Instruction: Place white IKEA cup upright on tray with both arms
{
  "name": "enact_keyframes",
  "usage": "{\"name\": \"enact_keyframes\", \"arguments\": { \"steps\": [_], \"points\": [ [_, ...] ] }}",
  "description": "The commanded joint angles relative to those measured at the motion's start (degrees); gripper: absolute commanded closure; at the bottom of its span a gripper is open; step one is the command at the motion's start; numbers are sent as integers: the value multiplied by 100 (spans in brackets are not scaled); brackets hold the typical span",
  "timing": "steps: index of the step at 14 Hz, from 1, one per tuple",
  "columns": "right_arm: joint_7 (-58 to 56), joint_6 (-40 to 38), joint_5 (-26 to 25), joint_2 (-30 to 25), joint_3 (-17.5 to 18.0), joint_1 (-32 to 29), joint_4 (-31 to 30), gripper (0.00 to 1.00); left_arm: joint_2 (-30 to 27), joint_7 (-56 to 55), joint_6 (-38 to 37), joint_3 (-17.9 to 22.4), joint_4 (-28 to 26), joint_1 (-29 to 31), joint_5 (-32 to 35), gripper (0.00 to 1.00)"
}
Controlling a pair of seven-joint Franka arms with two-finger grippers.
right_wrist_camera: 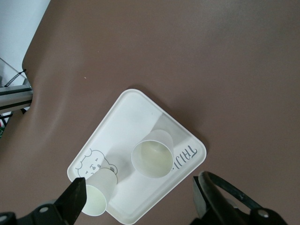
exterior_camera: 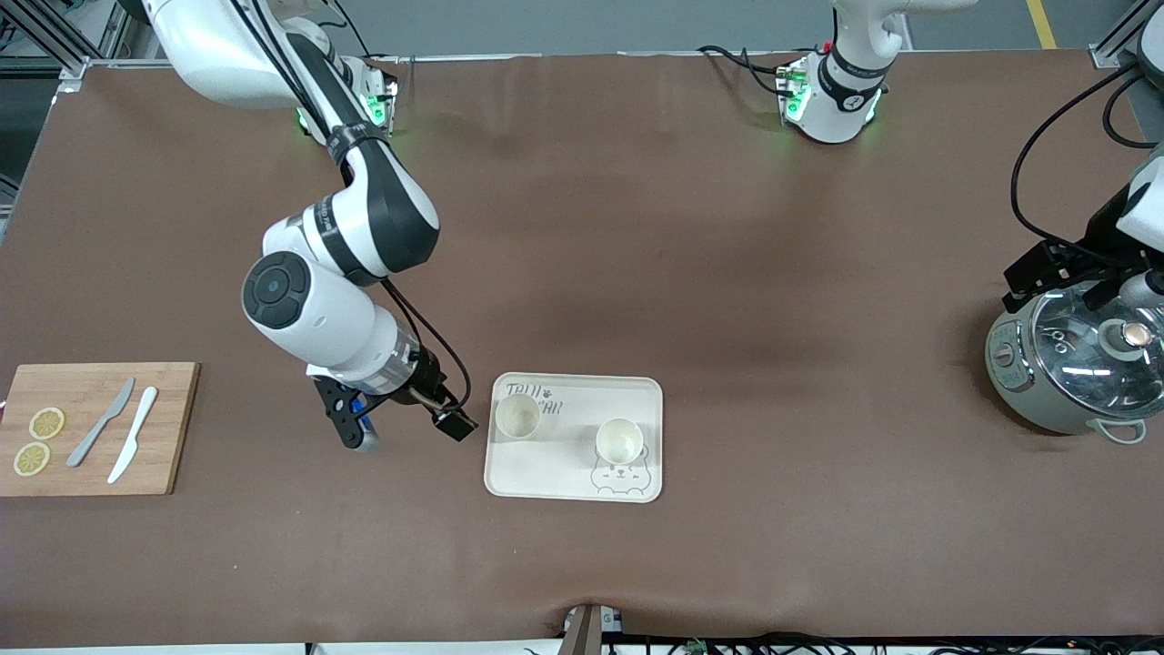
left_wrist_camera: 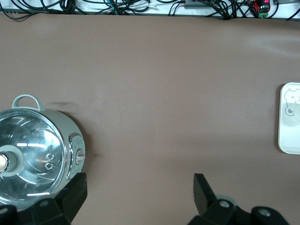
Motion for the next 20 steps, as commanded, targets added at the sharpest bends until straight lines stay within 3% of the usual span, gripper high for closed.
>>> {"name": "enact_keyframes", "arguments": {
  "steps": [1, 7, 13, 16, 20],
  "points": [
    [-433, -92, 1, -207, 50, -82, -52, 0, 165, 46, -118, 6, 334, 52, -123, 0],
    [-1207, -1004, -16, -602, 50, -653, 1, 0, 350, 38, -136, 23, 441, 106, -140, 0],
    [-2886, -1963, -254, -1103, 50, -1233, 1, 0, 438, -198, -145, 15, 450, 97, -228, 0],
    [-3344, -2341, -280, -1235, 33, -1435, 1, 0, 438, -322, -924, 23, 634, 114, -439, 0],
    [-3983, -2491, -271, -1367, 50, -1795, -25, 0, 429, -357, -1050, 15, 661, 106, -431, 0]
  ]
}}
